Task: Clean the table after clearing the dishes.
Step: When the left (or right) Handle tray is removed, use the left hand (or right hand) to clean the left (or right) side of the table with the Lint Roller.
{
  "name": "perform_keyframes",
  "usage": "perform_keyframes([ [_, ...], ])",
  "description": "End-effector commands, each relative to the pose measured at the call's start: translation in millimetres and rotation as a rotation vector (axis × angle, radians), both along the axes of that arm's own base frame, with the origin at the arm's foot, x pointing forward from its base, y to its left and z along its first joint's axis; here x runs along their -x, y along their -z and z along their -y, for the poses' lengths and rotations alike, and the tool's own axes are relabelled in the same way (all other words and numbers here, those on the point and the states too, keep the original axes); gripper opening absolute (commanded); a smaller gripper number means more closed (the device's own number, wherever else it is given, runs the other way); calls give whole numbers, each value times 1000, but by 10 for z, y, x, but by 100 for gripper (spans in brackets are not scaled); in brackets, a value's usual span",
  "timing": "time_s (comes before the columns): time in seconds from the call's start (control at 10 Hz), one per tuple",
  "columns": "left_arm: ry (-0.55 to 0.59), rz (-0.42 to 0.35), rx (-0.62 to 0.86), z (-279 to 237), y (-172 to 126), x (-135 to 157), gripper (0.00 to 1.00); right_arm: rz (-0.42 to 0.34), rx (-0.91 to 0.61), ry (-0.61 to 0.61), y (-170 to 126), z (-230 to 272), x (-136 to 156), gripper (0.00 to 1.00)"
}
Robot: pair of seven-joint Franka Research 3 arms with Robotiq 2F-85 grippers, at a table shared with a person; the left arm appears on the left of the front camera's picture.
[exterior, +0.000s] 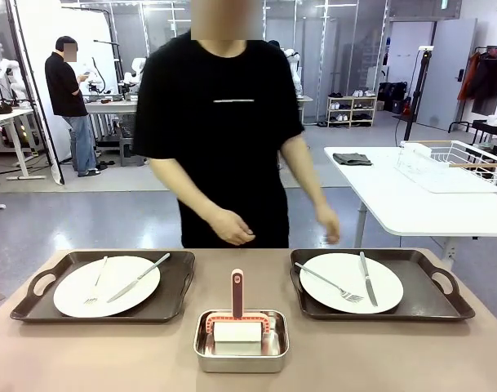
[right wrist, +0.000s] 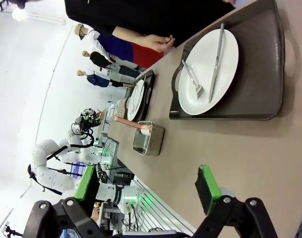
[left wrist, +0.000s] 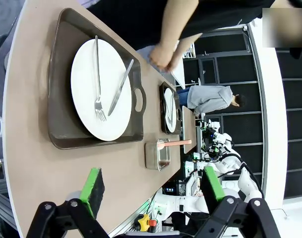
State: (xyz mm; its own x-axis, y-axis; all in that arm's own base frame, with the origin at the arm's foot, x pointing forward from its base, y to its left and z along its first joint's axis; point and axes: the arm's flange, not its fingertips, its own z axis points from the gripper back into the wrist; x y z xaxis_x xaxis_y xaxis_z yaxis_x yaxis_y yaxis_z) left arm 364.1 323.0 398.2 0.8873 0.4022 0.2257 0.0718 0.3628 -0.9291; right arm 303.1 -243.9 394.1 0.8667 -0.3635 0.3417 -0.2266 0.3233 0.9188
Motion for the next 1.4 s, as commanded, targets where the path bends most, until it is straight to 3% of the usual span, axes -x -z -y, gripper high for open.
perform_keyframes([
  [0.0,-3,3,-1,-15,-2,13,100,5,-1,2,-17,3,10,100],
  [1.3,-3,3,-1,-15,-2,13,100,5,-1,2,-17,3,10,100],
])
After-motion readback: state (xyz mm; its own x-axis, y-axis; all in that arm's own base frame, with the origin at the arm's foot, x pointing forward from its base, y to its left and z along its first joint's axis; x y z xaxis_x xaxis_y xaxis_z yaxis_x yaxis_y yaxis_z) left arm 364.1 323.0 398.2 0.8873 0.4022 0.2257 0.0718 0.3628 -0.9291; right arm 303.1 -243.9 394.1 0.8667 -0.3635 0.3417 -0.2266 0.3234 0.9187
